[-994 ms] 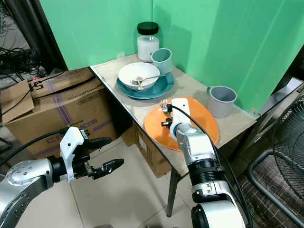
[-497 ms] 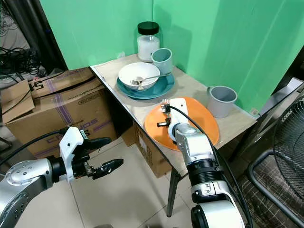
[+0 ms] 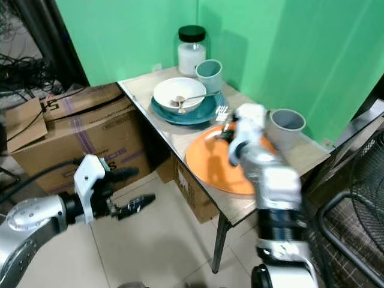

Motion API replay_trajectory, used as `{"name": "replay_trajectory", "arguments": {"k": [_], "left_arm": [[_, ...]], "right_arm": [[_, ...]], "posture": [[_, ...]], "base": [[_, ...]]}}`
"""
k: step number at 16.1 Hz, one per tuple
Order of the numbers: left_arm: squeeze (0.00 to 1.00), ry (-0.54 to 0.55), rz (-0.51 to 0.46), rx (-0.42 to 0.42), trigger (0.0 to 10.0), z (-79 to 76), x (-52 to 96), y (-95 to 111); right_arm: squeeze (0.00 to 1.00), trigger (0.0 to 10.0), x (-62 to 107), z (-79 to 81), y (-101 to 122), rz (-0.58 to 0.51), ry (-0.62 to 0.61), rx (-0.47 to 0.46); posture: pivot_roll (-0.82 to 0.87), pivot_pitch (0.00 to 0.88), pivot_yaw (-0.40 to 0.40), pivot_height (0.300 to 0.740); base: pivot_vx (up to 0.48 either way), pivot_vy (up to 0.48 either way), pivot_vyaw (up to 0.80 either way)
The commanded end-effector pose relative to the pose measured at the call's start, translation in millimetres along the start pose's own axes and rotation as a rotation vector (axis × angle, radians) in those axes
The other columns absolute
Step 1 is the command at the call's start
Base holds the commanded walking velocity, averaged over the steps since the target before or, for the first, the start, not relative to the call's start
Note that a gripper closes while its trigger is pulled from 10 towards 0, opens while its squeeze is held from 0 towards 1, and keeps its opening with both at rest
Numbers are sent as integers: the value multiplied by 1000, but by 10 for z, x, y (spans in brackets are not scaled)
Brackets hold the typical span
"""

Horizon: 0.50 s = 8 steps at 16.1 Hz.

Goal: Setting the table

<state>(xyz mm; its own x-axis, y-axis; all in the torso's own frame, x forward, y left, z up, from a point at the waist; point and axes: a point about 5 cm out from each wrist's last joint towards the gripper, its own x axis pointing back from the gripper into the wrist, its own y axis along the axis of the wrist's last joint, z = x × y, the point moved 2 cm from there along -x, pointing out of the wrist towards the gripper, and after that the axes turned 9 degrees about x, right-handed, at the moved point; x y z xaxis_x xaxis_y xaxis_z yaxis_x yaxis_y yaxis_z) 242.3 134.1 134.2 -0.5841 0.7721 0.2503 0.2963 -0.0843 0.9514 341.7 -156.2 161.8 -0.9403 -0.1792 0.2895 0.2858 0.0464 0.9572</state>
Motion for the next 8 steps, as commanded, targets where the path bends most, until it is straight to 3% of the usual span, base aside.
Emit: {"name": "replay_trajectory", "arguments": {"k": [1,4,6,8], "left_arm": [[0,34,-43,-35,10000,-5,-34,119],[0,137,-87,-61,10000,64,-76,207],[0,293,-185,-79,10000,144,-94,327],[0,413,-230,-95,10000,225,-120,424]], "right_arm": [[0,10000,246,-38,222,-127,16,44],[0,10000,442,-131,253,-218,-64,85],[0,10000,741,-248,188,-291,-212,100],[0,10000,875,-279,177,-312,-271,73]], "posture": [[59,0,61,740],[44,0,67,740],[8,0,65,740],[24,0,47,740]], "base": [[0,0,0],[0,0,0],[0,0,-641],[0,0,-794]]}}
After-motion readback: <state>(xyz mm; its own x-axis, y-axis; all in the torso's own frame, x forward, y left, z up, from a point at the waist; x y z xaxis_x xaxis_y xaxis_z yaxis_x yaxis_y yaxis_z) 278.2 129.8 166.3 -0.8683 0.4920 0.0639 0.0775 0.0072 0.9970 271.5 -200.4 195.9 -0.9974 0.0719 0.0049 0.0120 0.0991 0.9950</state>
